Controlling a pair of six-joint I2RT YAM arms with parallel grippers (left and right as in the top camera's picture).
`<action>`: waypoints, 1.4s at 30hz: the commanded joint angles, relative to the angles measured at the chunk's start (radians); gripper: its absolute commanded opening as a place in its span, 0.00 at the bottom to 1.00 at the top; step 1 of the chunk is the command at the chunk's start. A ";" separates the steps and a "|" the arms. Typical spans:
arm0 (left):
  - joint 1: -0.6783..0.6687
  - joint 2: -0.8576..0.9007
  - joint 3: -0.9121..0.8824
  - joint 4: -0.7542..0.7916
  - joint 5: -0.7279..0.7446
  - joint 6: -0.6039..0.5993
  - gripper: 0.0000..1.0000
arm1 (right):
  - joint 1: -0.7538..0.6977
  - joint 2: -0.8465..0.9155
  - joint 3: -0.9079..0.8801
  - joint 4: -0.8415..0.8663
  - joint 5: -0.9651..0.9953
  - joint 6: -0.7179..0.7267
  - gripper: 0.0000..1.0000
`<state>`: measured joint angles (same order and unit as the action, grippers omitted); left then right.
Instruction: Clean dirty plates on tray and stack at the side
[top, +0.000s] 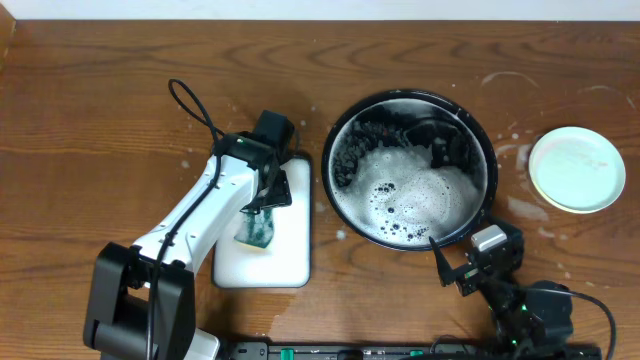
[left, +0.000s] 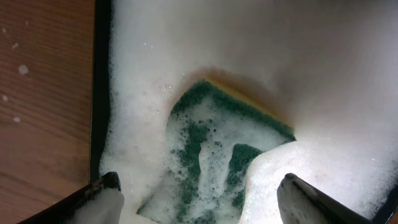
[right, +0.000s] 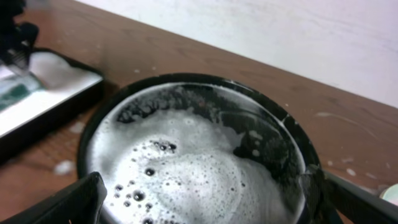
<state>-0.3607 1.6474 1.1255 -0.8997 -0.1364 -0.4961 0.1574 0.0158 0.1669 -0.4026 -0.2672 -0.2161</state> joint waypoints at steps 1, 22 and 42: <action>0.003 0.000 -0.003 -0.003 -0.002 0.005 0.82 | 0.014 -0.011 -0.065 0.072 0.044 -0.010 0.99; 0.003 0.000 -0.003 -0.003 -0.002 0.005 0.82 | 0.014 -0.010 -0.161 0.346 0.080 -0.010 0.99; 0.003 0.000 -0.003 -0.003 -0.002 0.005 0.82 | 0.014 -0.009 -0.161 0.346 0.080 -0.009 0.99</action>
<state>-0.3607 1.6474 1.1255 -0.8997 -0.1364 -0.4961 0.1574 0.0109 0.0109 -0.0578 -0.1967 -0.2195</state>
